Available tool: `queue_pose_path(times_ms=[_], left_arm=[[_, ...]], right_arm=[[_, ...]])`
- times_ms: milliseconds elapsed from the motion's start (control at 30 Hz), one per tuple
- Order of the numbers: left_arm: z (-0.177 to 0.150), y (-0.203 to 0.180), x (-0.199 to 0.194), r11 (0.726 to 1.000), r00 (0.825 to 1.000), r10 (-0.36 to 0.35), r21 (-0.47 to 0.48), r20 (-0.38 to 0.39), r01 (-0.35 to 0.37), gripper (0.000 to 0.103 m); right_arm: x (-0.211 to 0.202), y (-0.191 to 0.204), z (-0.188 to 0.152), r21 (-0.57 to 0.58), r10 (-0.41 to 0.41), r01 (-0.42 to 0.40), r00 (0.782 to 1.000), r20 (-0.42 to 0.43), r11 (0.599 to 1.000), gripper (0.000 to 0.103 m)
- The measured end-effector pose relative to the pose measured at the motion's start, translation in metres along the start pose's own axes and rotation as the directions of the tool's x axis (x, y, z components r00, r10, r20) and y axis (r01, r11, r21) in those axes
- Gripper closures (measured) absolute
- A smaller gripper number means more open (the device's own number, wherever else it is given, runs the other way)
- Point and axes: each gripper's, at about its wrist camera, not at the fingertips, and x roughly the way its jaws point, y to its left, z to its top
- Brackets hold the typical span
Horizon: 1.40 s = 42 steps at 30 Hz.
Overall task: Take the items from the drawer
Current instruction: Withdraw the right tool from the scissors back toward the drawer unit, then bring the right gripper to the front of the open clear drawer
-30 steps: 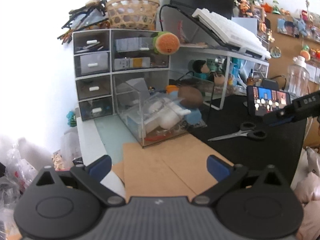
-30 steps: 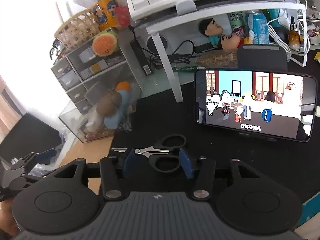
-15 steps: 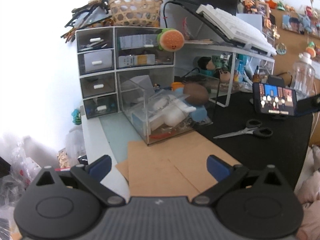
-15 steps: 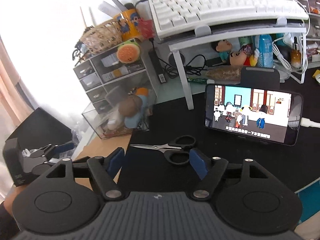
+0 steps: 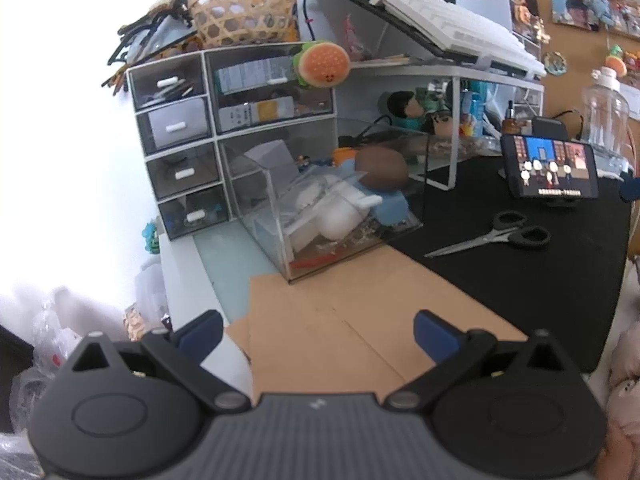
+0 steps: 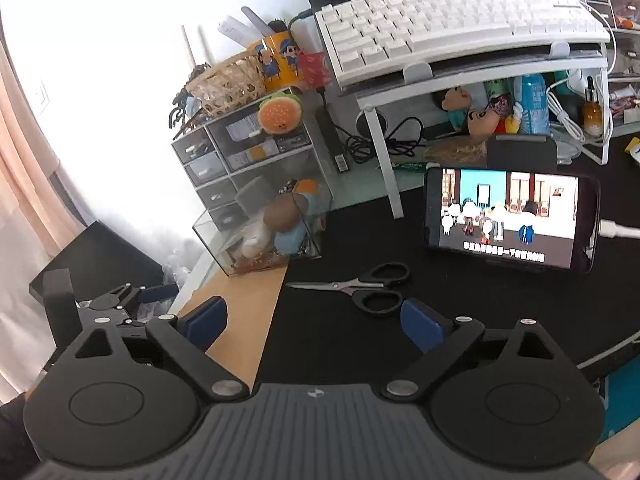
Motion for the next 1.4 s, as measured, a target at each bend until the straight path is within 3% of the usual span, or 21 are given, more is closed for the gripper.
queue_pose_path(times_ms=[300,433,567,767,833,1000,1167,1400], left_arm=[[-0.003,-0.002,-0.006,1.000,1.000,-0.008,0.014,0.026,0.008,0.000],[0.000,0.004,-0.006,0.998,0.997,-0.059,-0.001,0.040,0.059,0.000],[0.005,0.010,-0.007,0.996,0.996,-0.081,0.033,0.030,0.080,0.000],[0.024,0.042,0.002,0.992,0.993,-0.115,-0.043,-0.007,0.115,0.000],[0.031,0.050,0.006,0.993,0.994,-0.107,-0.051,-0.016,0.106,0.000],[0.047,0.063,0.007,0.996,0.997,-0.079,-0.052,-0.009,0.079,0.000],[0.049,0.058,0.011,0.998,0.999,-0.032,-0.049,-0.011,0.031,0.000],[0.046,0.030,-0.008,0.998,1.000,-0.010,-0.065,0.013,0.011,0.000]], right_arm=[[0.013,0.010,0.007,-0.037,-0.026,0.025,0.999,-0.025,0.999,0.003],[0.031,0.022,0.021,-0.065,-0.032,0.029,0.999,-0.042,0.997,0.003],[0.070,0.044,0.039,-0.118,0.016,-0.028,0.994,-0.104,0.993,0.003],[0.122,0.073,0.060,-0.118,0.071,-0.091,0.984,-0.162,0.989,0.003],[0.129,0.082,0.066,-0.125,0.075,-0.095,0.986,-0.151,0.988,0.003],[0.135,0.095,0.066,-0.175,-0.007,0.001,1.000,-0.031,0.985,0.003],[0.139,0.092,0.058,-0.192,-0.049,0.062,0.996,0.074,0.979,0.003],[0.119,0.093,0.034,-0.246,0.026,0.010,0.989,0.143,0.969,0.003]])
